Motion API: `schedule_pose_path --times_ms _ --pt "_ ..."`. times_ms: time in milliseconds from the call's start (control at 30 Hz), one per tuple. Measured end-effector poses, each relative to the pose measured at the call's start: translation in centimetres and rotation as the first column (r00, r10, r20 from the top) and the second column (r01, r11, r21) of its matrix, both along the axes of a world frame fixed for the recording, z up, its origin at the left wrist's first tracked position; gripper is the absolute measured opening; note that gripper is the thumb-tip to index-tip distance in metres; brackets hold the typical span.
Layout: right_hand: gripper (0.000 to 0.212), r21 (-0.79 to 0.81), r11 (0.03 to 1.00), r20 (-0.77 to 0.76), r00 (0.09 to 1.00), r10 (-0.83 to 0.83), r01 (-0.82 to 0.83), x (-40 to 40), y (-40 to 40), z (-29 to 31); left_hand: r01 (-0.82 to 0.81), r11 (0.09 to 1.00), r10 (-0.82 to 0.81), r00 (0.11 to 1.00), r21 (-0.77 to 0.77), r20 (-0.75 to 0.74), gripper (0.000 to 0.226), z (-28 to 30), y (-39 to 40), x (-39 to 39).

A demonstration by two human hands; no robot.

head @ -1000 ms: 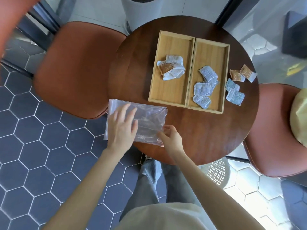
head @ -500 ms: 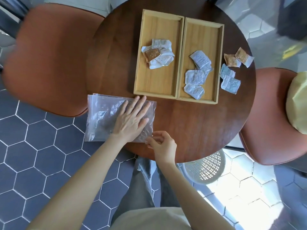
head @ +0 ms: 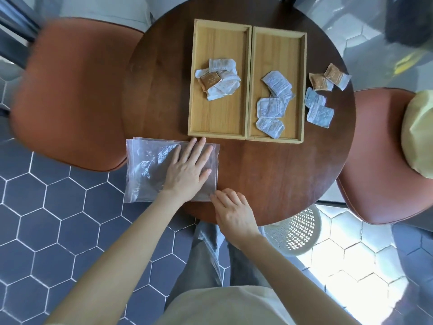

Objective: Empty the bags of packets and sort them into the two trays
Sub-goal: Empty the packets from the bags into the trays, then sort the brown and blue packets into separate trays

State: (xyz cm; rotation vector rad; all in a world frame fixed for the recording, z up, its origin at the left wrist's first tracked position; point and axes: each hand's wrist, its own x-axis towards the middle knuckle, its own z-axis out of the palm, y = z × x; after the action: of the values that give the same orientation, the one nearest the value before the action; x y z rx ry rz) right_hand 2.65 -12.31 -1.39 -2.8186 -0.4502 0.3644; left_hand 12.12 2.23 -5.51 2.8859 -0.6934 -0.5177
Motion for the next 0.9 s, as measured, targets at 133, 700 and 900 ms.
schedule_pose_path --times_ms 133,700,900 --pt "0.019 0.111 0.994 -0.113 0.994 0.006 0.007 2.0 -1.1 1.8 0.005 0.997 -0.006 1.0 0.073 0.008 0.058 2.0 -1.2 0.4" --pt "0.016 -0.252 0.962 -0.171 0.974 -0.149 0.103 16.7 -18.1 6.3 0.414 0.886 -0.395 0.909 -0.208 0.131 0.016 10.7 -14.9 14.7" --pt "0.02 -0.232 0.914 -0.006 0.939 -0.343 0.332 20.1 -24.3 6.2 0.336 0.892 -0.31 0.942 -0.303 0.132 0.022 9.9 -22.4 18.9"
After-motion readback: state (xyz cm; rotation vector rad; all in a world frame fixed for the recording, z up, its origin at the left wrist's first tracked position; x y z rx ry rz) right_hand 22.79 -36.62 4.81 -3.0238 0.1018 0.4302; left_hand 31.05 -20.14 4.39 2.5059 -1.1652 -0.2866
